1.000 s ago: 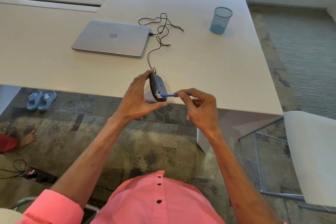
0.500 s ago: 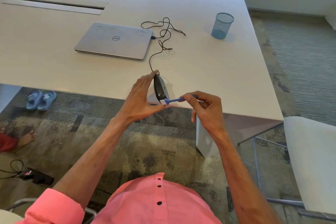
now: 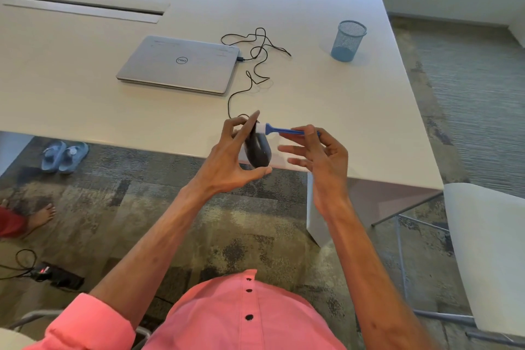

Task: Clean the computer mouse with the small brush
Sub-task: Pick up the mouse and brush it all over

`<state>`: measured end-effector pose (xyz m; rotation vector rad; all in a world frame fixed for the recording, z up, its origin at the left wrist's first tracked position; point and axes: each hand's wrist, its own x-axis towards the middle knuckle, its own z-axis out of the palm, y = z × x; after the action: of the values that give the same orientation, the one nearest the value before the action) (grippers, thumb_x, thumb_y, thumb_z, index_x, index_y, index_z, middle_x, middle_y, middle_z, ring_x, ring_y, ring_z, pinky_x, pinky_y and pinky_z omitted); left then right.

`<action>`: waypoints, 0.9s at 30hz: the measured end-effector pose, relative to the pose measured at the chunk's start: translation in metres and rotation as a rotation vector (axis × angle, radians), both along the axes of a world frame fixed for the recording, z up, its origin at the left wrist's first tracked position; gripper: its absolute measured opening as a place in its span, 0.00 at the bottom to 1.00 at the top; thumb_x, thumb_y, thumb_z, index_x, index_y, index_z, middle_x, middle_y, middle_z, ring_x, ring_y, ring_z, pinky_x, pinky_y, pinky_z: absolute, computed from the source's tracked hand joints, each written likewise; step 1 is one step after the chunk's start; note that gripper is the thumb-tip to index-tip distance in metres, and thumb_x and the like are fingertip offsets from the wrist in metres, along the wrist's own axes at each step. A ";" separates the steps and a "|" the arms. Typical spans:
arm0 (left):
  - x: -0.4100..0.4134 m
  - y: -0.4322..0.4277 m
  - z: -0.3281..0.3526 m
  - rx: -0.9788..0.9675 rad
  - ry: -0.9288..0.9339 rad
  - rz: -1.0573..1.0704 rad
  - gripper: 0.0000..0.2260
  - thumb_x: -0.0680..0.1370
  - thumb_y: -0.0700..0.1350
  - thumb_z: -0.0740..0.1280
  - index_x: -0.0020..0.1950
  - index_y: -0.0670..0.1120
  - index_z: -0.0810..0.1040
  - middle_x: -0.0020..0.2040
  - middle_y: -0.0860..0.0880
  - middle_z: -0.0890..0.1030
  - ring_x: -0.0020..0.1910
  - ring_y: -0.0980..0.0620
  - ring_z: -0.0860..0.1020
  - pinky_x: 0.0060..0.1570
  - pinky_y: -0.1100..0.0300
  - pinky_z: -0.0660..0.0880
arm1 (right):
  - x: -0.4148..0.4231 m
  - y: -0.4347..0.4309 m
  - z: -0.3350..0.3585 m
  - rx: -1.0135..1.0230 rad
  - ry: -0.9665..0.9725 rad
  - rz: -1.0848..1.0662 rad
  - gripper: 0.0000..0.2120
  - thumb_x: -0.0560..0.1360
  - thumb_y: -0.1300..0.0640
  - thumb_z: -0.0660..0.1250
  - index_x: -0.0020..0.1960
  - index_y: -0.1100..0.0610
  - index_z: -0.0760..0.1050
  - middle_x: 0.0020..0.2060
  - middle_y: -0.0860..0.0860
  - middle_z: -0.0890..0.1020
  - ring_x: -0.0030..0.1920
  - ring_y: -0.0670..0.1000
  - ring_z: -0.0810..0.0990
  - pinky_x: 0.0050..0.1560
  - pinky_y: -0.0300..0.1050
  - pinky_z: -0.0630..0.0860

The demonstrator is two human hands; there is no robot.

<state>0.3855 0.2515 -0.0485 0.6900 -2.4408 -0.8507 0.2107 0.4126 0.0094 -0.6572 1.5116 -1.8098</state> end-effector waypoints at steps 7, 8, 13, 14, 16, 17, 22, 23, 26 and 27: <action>-0.005 0.003 -0.003 0.032 0.016 -0.029 0.59 0.70 0.49 0.88 0.92 0.46 0.54 0.82 0.50 0.61 0.77 0.48 0.73 0.70 0.78 0.68 | 0.018 -0.011 -0.005 -0.028 -0.103 0.068 0.15 0.89 0.49 0.69 0.61 0.61 0.86 0.56 0.57 0.92 0.60 0.57 0.92 0.59 0.52 0.89; -0.005 0.005 -0.004 0.028 0.016 -0.025 0.58 0.70 0.47 0.88 0.91 0.44 0.56 0.82 0.49 0.61 0.77 0.46 0.73 0.71 0.78 0.68 | 0.020 -0.012 -0.006 -0.018 -0.101 0.049 0.15 0.89 0.49 0.69 0.61 0.61 0.85 0.56 0.57 0.92 0.61 0.56 0.91 0.61 0.53 0.88; -0.004 0.008 -0.003 0.037 0.011 -0.018 0.54 0.70 0.44 0.88 0.89 0.43 0.61 0.81 0.45 0.63 0.79 0.45 0.71 0.72 0.79 0.65 | 0.029 -0.015 -0.009 0.007 0.008 -0.031 0.15 0.89 0.51 0.68 0.60 0.62 0.85 0.55 0.53 0.92 0.61 0.50 0.91 0.67 0.47 0.86; -0.004 0.008 -0.003 0.049 0.011 -0.019 0.54 0.70 0.44 0.87 0.89 0.45 0.61 0.81 0.46 0.63 0.79 0.46 0.71 0.72 0.79 0.65 | 0.031 -0.015 -0.009 -0.004 0.017 -0.041 0.14 0.90 0.52 0.67 0.60 0.63 0.84 0.55 0.53 0.92 0.61 0.50 0.91 0.66 0.45 0.85; -0.004 0.008 -0.002 0.066 0.011 -0.014 0.53 0.70 0.44 0.87 0.89 0.48 0.61 0.80 0.47 0.66 0.78 0.49 0.72 0.71 0.77 0.67 | 0.034 -0.016 -0.011 -0.009 0.029 -0.061 0.14 0.90 0.52 0.66 0.59 0.62 0.84 0.54 0.53 0.92 0.60 0.49 0.91 0.68 0.44 0.85; -0.004 0.007 -0.001 0.074 0.011 -0.009 0.53 0.70 0.45 0.86 0.89 0.50 0.61 0.79 0.47 0.67 0.76 0.50 0.73 0.70 0.76 0.68 | 0.035 -0.016 -0.012 -0.003 0.040 -0.071 0.13 0.91 0.52 0.65 0.58 0.60 0.83 0.54 0.52 0.92 0.60 0.48 0.91 0.69 0.46 0.85; -0.006 0.008 0.004 0.110 0.009 0.014 0.53 0.69 0.55 0.82 0.90 0.56 0.60 0.75 0.50 0.68 0.63 0.54 0.80 0.63 0.66 0.80 | 0.042 -0.016 -0.016 0.030 0.096 -0.076 0.12 0.91 0.50 0.63 0.55 0.53 0.82 0.56 0.49 0.92 0.63 0.48 0.90 0.72 0.56 0.82; -0.006 0.009 0.005 0.108 0.015 0.022 0.54 0.69 0.55 0.82 0.91 0.56 0.58 0.74 0.50 0.67 0.61 0.58 0.79 0.59 0.67 0.81 | 0.043 -0.016 -0.017 0.030 0.088 -0.076 0.12 0.91 0.50 0.63 0.55 0.52 0.82 0.59 0.49 0.91 0.65 0.48 0.89 0.72 0.58 0.82; -0.009 0.010 0.003 0.108 0.031 0.053 0.58 0.70 0.47 0.85 0.92 0.50 0.52 0.76 0.49 0.66 0.62 0.61 0.75 0.54 0.71 0.79 | 0.043 -0.016 -0.019 0.028 0.055 -0.076 0.13 0.92 0.50 0.62 0.55 0.53 0.81 0.64 0.50 0.90 0.69 0.48 0.87 0.73 0.59 0.82; -0.010 0.011 0.002 0.111 0.034 0.064 0.57 0.71 0.45 0.85 0.91 0.48 0.53 0.76 0.49 0.66 0.62 0.60 0.75 0.55 0.71 0.79 | 0.043 -0.015 -0.020 0.027 0.048 -0.077 0.13 0.92 0.50 0.62 0.55 0.53 0.81 0.65 0.49 0.89 0.70 0.48 0.86 0.73 0.59 0.82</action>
<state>0.3753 0.2620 -0.0464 0.7833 -2.3427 -0.9705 0.2539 0.3976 -0.0105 -0.6409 1.6103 -1.8394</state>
